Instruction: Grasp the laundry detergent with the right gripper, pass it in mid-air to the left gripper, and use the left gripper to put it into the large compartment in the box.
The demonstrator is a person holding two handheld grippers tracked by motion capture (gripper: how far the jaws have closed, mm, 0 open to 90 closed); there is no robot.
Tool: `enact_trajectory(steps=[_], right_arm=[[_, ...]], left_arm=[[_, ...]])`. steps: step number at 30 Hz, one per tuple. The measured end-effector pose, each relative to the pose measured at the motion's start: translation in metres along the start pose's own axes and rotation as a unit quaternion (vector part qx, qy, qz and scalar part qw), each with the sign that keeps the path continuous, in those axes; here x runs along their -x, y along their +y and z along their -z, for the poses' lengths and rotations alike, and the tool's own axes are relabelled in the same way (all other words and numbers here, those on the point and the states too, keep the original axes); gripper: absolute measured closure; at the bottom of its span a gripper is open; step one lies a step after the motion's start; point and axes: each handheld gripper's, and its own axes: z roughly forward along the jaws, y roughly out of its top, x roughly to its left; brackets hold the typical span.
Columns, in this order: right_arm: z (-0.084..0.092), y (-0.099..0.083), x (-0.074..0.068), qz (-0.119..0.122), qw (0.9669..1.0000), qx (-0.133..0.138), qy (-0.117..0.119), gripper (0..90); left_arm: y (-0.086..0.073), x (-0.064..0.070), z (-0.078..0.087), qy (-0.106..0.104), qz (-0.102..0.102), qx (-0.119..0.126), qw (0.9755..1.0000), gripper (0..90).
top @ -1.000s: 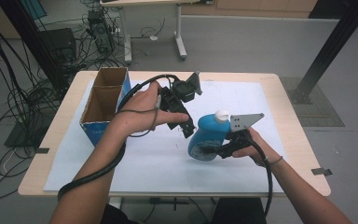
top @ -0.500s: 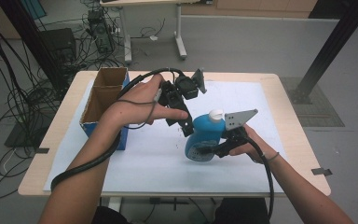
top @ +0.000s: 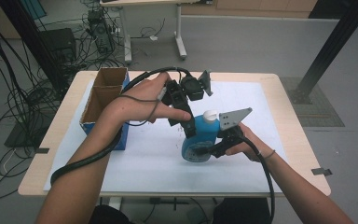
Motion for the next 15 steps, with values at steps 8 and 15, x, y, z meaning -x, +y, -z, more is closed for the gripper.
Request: enact_trajectory(steps=[8,15], right_arm=[[-0.002,0.002,0.0,0.004,0.9999,-0.009,0.005,41.8],[-0.003,0.006,0.0,0.014,0.9995,-0.027,0.01,41.9]], left_arm=[[0.006,0.001,0.001,-0.006,-0.016,-0.003,0.9999,9.8],[0.012,0.002,0.0,-0.003,-0.036,-0.009,0.9993,9.8]])
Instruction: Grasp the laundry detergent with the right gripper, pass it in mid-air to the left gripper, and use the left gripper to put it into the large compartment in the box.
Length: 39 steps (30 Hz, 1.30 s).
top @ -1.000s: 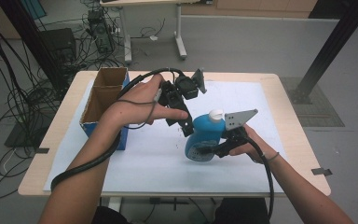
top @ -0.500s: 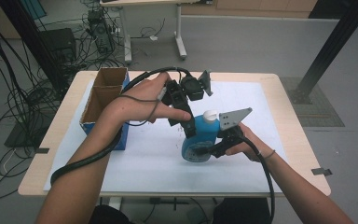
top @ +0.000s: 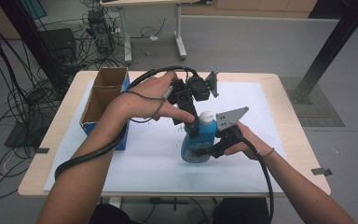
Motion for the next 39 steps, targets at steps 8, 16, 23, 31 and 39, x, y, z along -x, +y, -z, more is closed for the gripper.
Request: enact_trajectory(steps=[8,16,23,31,39], right_arm=[[-0.004,0.002,0.0,0.007,0.9999,-0.011,0.007,41.9],[-0.008,0.005,0.0,0.016,0.9996,-0.021,0.011,41.9],[-0.013,0.011,0.0,0.023,0.9992,-0.028,0.016,41.9],[-0.016,0.014,-0.002,0.026,0.999,-0.032,0.021,41.9],[-0.016,0.015,-0.002,0.025,0.9989,-0.033,0.022,41.9]], left_arm=[[0.005,0.0,-0.001,-0.006,-0.009,-0.009,0.9999,11.0],[0.011,0.001,-0.006,-0.016,-0.02,-0.026,0.9993,10.6],[0.015,0.005,-0.007,-0.013,-0.029,-0.027,0.9992,10.6],[0.017,0.009,-0.01,-0.01,-0.034,-0.035,0.9987,10.4],[0.017,0.009,-0.01,-0.009,-0.034,-0.036,0.9987,10.4]])
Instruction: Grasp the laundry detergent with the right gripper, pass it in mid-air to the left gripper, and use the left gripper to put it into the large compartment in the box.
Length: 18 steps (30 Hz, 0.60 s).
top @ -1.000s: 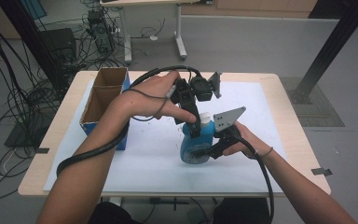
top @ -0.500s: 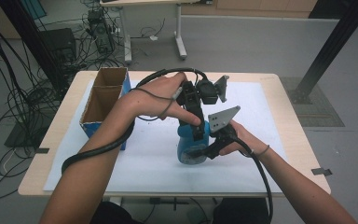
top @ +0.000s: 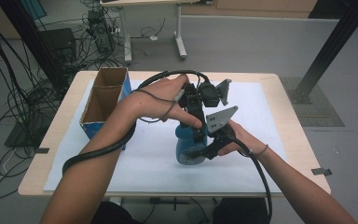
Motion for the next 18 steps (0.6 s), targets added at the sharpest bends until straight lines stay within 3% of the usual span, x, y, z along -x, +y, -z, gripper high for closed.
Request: enact_trajectory(steps=[18], right_arm=[[-0.0012,-0.0001,0.0008,0.001,1.0,-0.001,-0.002,41.9]], left_arm=[[-0.0022,-0.0005,-0.0003,0.001,0.002,0.002,1.0,10.1]])
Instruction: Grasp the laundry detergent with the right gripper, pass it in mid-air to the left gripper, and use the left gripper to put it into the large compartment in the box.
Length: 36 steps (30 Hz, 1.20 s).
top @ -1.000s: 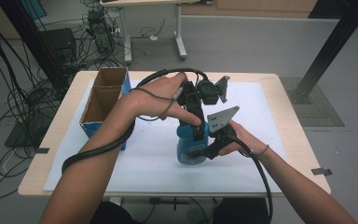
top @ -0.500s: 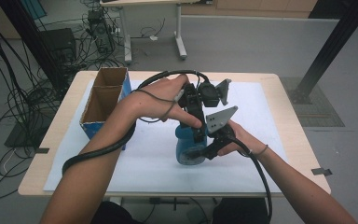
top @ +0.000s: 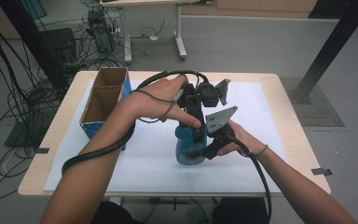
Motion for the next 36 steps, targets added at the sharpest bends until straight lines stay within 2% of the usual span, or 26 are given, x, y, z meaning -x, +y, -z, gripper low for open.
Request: enact_trajectory(steps=[36], right_arm=[[-0.003,0.0005,-0.0006,0.0,1.0,-0.003,-0.001,42.1]], left_arm=[[-0.0038,0.0001,0.0013,0.004,0.003,0.002,1.0,9.8]])
